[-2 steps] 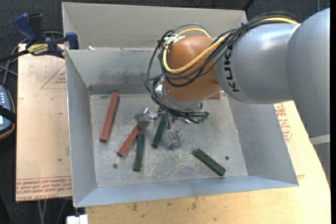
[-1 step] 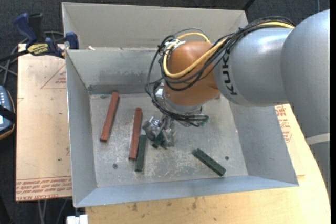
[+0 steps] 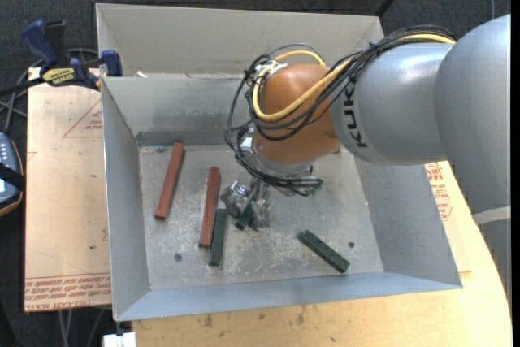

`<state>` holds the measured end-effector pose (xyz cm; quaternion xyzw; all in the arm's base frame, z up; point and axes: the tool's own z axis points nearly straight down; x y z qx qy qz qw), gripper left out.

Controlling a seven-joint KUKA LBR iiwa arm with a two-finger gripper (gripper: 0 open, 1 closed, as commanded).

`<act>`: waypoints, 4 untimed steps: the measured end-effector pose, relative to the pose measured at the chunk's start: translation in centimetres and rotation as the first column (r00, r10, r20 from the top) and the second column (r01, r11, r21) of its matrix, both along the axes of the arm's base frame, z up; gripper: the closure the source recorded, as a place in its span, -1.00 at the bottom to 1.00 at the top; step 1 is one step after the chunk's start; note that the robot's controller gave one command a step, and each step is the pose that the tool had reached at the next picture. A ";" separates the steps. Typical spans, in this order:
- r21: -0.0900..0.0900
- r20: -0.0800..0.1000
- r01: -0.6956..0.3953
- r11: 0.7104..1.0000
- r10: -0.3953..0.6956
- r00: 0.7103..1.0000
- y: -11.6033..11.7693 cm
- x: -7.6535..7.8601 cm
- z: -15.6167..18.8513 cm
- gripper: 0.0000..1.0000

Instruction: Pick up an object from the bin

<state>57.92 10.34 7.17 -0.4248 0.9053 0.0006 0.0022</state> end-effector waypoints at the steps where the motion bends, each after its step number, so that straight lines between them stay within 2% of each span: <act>1: 0.000 0.000 0.001 1.000 -0.001 1.000 0.0 0.0 0.0 1.00; 2: -0.001 -0.004 0.001 1.000 -0.001 1.000 0.0 -0.1 0.4 1.00; 3: -0.002 -0.013 0.001 1.000 -0.001 1.000 0.0 -0.4 2.3 1.00; 4: -0.001 -0.006 0.001 1.000 -0.001 1.000 0.0 -0.2 4.6 1.00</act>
Offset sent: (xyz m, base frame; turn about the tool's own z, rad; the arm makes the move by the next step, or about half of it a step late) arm 0.0000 0.0001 0.0732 0.0000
